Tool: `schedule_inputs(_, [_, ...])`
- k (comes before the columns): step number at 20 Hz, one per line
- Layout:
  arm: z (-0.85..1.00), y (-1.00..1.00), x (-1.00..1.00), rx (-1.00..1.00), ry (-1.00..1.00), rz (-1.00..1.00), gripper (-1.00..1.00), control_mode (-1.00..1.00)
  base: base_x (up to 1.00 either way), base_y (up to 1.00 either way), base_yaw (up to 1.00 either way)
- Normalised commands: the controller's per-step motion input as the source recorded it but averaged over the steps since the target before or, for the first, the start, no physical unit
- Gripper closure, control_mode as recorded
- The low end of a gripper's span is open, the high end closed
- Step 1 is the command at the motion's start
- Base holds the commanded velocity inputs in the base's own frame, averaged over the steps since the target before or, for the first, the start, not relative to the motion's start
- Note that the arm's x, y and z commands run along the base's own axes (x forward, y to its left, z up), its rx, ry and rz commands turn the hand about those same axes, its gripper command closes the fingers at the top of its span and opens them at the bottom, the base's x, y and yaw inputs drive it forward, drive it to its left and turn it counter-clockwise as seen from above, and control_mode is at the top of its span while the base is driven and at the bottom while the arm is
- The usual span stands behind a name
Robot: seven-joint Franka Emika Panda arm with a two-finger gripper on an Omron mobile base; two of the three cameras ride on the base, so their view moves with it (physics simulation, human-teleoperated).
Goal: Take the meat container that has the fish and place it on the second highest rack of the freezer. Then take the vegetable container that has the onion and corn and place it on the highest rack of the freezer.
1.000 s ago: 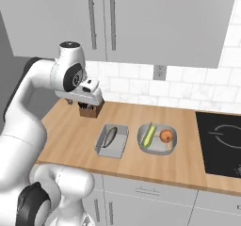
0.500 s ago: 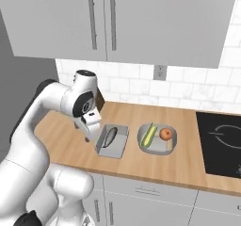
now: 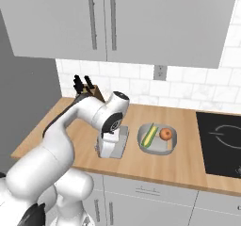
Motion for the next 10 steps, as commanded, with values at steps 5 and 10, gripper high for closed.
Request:
schedule_inputs(5, [-0.38,-0.01,0.76,0.00,0.00,-0.17,-1.00,-1.00,0.00,0.00,0.00])
schedule_inputs(10, [-0.52,-0.08,0.26,-0.03,0.00,-0.07,-1.00,-1.00,0.00,0.00,0.00])
